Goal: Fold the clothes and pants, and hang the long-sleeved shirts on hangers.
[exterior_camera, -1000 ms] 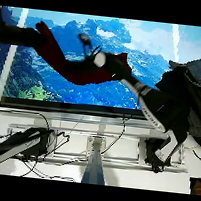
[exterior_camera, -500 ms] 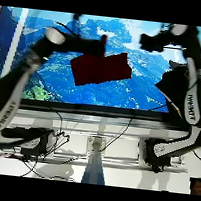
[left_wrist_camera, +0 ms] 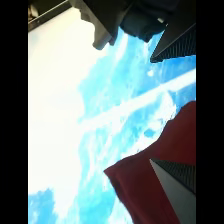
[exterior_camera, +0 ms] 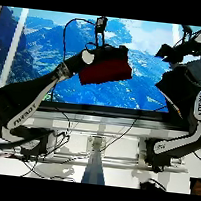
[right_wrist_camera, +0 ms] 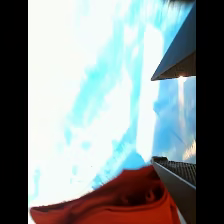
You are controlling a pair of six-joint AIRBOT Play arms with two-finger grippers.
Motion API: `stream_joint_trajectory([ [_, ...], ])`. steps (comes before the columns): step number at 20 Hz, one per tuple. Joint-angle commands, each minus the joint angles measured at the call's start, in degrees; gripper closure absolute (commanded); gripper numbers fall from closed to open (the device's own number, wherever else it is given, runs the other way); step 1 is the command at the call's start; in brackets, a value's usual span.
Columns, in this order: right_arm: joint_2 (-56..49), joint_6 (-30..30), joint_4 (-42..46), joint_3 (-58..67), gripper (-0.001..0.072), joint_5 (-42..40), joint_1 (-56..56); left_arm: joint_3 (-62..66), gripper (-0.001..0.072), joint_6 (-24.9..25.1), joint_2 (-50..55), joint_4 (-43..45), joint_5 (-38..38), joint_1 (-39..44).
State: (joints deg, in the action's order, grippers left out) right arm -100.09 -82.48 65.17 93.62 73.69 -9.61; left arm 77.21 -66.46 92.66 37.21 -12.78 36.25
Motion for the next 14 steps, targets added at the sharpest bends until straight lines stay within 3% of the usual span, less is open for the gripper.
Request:
stream_joint_trajectory([
  [1,-5.4,5.9,-16.0,-2.5,0.016,0.3,-0.2,0.0,0.0012,0.0,-0.8,6.1,-6.4,-3.0],
  [2,-7.3,6.5,-20.0,-2.6,0.0083,0.2,0.3,0.0,0.0012,0.0,-1.1,7.8,-9.8,-4.4],
  [4,-10.7,7.1,-24.0,-2.6,0.0077,-0.7,2.6,0.0,0.0013,0.0,-1.5,11.1,-15.5,-7.2],
  [8,-15.4,6.9,-24.2,-2.6,0.0079,-1.8,9.5,0.0,0.0013,-0.1,-5.1,27.1,-28.3,-15.6],
  [11,-16.9,7.1,-25.1,-2.6,0.0086,-3.9,15.0,0.0,0.0014,-0.1,-9.9,28.6,-35.8,-23.5],
  [12,-16.8,7.8,-25.1,-2.4,0.0162,-5.4,16.9,0.0,0.0013,0.0,-11.9,28.6,-37.7,-26.2],
  [14,-16.7,9.8,-24.8,-1.0,0.055,-6.9,19.6,0.0,0.0014,0.0,-15.8,28.7,-40.8,-31.1],
])
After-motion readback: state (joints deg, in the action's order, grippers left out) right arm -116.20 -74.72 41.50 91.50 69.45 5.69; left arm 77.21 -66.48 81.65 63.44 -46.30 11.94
